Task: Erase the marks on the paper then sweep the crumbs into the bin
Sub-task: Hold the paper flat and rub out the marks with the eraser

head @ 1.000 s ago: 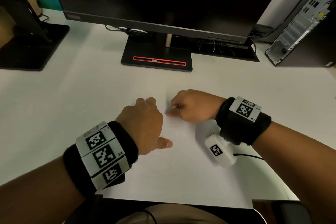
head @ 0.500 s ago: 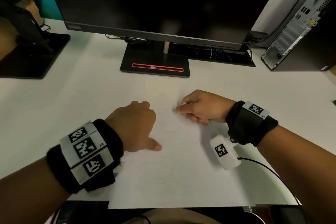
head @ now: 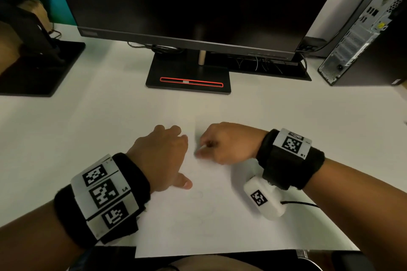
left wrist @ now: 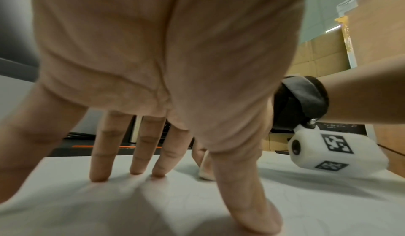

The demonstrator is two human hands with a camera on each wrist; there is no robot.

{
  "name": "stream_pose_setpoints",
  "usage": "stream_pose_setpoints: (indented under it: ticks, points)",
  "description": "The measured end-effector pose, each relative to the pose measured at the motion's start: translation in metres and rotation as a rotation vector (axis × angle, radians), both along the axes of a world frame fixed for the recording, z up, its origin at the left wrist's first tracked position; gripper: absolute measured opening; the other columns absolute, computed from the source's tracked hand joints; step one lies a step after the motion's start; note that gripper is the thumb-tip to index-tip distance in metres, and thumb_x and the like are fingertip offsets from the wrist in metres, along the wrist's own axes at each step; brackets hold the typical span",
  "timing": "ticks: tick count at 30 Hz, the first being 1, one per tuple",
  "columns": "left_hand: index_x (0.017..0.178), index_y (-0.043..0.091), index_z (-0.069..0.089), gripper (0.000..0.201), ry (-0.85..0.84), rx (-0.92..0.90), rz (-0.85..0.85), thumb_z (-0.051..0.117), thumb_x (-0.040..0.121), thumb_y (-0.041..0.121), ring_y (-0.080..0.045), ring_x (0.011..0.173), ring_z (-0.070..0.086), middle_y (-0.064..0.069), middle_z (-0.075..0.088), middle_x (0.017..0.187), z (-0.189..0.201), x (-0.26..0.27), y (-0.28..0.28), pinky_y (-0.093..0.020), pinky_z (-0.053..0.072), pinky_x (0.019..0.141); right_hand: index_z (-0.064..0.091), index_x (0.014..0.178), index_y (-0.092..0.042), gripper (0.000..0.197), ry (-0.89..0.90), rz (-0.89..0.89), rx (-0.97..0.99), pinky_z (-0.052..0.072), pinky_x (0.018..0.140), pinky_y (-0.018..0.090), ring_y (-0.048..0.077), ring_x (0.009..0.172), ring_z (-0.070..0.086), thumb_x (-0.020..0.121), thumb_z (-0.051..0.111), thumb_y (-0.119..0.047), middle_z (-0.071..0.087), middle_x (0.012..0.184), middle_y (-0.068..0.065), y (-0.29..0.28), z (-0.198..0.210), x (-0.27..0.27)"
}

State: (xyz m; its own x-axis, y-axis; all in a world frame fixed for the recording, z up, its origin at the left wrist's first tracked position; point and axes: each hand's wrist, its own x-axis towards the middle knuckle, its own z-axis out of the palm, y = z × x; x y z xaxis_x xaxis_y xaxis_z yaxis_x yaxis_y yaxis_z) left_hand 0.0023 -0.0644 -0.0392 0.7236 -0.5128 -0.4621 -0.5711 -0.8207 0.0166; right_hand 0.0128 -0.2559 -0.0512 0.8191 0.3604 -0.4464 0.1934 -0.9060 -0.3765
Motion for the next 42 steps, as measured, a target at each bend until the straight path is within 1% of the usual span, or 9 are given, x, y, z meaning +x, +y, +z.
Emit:
stream_pose_setpoints:
  ticks: [4,8,13,16,23,27,32,35,42]
  points:
    - [0.124,0.017,0.046,0.074,0.023,-0.006,0.009,0.067,0.077,0.07,-0.02,0.111,0.041,0.005,0.042,0.126,0.002,-0.001,-0.001,-0.037,0.047,0.082,0.05,0.062,-0.015,0.048,-0.113,-0.067,-0.045,0.036,0.059,0.03,0.02,0.064,0.05,0.101,0.051,-0.043,0.054,0.065,0.001,-0.012,0.005,0.01]
    - [0.104,0.019,0.044,0.062,0.017,-0.031,0.027,0.071,0.076,0.067,-0.017,0.096,0.038,0.005,0.042,0.108,0.003,-0.001,-0.002,-0.033,0.04,0.076,0.054,0.066,-0.018,0.043,-0.001,0.046,-0.007,0.045,0.061,0.031,0.017,0.06,0.054,0.1,0.053,-0.044,0.057,0.062,-0.001,0.003,0.0,-0.002]
    - [0.12,0.014,0.048,0.071,0.039,-0.021,0.034,0.07,0.077,0.066,-0.022,0.117,0.045,-0.001,0.046,0.136,0.003,-0.002,-0.003,-0.034,0.046,0.089,0.053,0.066,-0.016,0.044,-0.083,-0.002,-0.023,0.038,0.062,0.029,0.015,0.062,0.049,0.102,0.051,-0.042,0.053,0.064,-0.002,0.0,0.006,0.008]
    - [0.107,0.015,0.044,0.064,0.035,-0.018,0.031,0.069,0.079,0.066,-0.018,0.102,0.04,0.001,0.048,0.121,0.004,-0.002,-0.003,-0.031,0.043,0.081,0.06,0.074,-0.014,0.041,-0.003,0.113,-0.019,0.044,0.065,0.031,0.016,0.065,0.053,0.101,0.051,-0.044,0.056,0.066,-0.002,0.011,0.003,0.0]
    - [0.1,0.018,0.037,0.063,0.015,-0.007,0.044,0.068,0.078,0.069,-0.016,0.094,0.034,0.006,0.039,0.105,0.005,-0.003,-0.003,-0.031,0.037,0.071,0.064,0.082,-0.007,0.041,-0.036,0.127,-0.015,0.048,0.069,0.036,0.021,0.072,0.058,0.102,0.049,-0.041,0.062,0.072,0.005,0.017,0.003,0.005]
    - [0.103,0.016,0.04,0.065,0.014,0.006,0.049,0.066,0.078,0.07,-0.016,0.095,0.035,0.004,0.044,0.111,0.004,-0.003,-0.005,-0.031,0.035,0.068,0.059,0.073,-0.012,0.043,-0.053,0.043,-0.016,0.042,0.066,0.032,0.017,0.066,0.052,0.102,0.051,-0.043,0.056,0.067,0.001,0.011,0.006,0.012]
    - [0.116,0.015,0.047,0.069,0.034,0.007,0.052,0.066,0.079,0.07,-0.019,0.109,0.042,0.003,0.047,0.125,0.004,-0.002,-0.006,-0.031,0.037,0.071,0.066,0.082,-0.011,0.042,-0.004,0.101,-0.024,0.049,0.068,0.034,0.023,0.072,0.06,0.102,0.049,-0.043,0.064,0.074,0.006,0.016,0.003,0.007]
    - [0.105,0.017,0.042,0.064,0.031,0.01,0.054,0.066,0.079,0.07,-0.018,0.101,0.038,0.003,0.045,0.114,0.003,-0.002,-0.005,-0.031,0.037,0.07,0.057,0.071,-0.011,0.045,-0.053,0.037,-0.06,0.04,0.063,0.031,0.019,0.065,0.05,0.102,0.05,-0.042,0.055,0.067,0.003,0.007,0.011,0.011]
    - [0.103,0.018,0.039,0.063,0.029,-0.004,0.072,0.068,0.078,0.068,-0.017,0.102,0.039,0.004,0.046,0.114,0.005,-0.003,-0.005,-0.031,0.04,0.072,0.058,0.072,-0.009,0.046,-0.028,0.042,-0.067,0.042,0.064,0.033,0.018,0.064,0.05,0.101,0.05,-0.044,0.055,0.066,0.002,-0.001,0.011,0.004]
